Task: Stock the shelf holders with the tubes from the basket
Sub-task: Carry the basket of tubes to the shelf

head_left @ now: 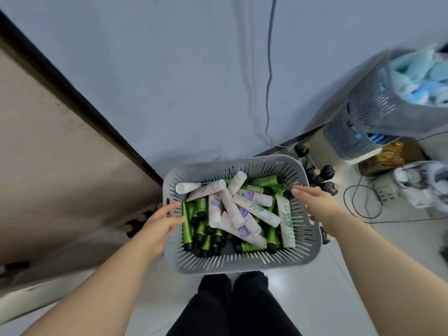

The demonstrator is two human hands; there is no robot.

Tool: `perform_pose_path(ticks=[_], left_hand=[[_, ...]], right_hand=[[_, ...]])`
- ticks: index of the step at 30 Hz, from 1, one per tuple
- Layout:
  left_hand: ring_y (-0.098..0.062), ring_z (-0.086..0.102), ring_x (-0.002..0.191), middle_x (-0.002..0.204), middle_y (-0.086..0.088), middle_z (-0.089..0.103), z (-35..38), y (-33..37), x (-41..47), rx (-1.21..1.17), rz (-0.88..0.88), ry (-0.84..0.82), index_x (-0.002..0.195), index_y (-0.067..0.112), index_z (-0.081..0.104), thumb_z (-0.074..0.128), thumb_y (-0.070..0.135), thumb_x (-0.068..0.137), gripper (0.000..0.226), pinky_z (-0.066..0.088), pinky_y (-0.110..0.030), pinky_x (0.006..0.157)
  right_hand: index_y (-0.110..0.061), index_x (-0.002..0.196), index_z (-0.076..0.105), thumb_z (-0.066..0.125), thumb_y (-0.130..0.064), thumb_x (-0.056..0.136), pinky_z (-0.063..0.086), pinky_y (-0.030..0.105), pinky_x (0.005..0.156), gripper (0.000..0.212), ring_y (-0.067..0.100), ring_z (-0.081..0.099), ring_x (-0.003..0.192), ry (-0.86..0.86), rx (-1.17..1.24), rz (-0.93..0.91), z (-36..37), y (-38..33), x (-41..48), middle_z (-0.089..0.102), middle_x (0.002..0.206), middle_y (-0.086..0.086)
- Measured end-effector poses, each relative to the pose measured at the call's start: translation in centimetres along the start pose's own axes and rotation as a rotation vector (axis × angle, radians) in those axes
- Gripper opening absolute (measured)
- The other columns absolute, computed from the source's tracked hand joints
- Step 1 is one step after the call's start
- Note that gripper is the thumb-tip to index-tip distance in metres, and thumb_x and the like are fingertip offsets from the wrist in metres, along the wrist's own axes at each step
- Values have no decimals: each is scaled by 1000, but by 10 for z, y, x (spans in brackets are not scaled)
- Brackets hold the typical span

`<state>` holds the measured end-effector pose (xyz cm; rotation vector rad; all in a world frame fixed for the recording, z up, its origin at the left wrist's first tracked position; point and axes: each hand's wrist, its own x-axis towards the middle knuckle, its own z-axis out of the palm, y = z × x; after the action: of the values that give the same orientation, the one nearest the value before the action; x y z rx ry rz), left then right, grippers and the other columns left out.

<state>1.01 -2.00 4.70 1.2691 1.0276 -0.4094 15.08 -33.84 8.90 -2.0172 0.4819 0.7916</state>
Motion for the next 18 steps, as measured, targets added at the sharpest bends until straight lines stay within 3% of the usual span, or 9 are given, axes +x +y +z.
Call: perform_pose_path(ticks=[2, 4, 9, 13, 18], left_hand=[[-13, 47, 80, 83, 3, 46, 12, 9, -11, 62, 50, -39, 116, 29, 57, 65, 1, 82, 44, 37, -24, 76], [-13, 48, 85, 89, 4, 47, 31, 16, -20, 122, 89, -88, 117, 24, 58, 65, 0, 82, 43, 37, -24, 77], [-12, 44, 79, 94, -3, 44, 94, 15, -47, 263, 119, -238, 111, 19, 60, 63, -4, 82, 37, 35, -23, 70], [-12, 45, 70, 92, -3, 47, 167, -7, -70, 365, 100, -315, 102, 18, 61, 61, -6, 83, 30, 36, -23, 61], [-16, 50, 88, 104, -7, 49, 269, -60, -98, 507, 92, -351, 109, 16, 61, 60, -5, 84, 33, 40, -26, 68]], right_hand=[[-24, 121, 63, 63, -33, 88, 42, 23, 62, 34, 10, 51, 74, 44, 82, 5, -15, 21, -22, 60, 116, 3], [-23, 122, 62, 63, -31, 88, 35, 22, 53, 35, 8, 45, 63, 81, 158, 28, -31, 44, -43, 61, 112, 5], [-22, 114, 65, 64, -29, 87, 34, 25, 52, 29, 13, 43, 60, 176, 341, 148, -81, 120, -87, 59, 87, 0], [-21, 111, 66, 65, -28, 86, 33, 26, 48, 26, 15, 39, 55, 214, 436, 220, -125, 200, -124, 58, 84, 5], [-19, 109, 65, 65, -25, 87, 34, 24, 46, 23, 14, 41, 55, 248, 541, 285, -184, 305, -166, 57, 80, 2]])
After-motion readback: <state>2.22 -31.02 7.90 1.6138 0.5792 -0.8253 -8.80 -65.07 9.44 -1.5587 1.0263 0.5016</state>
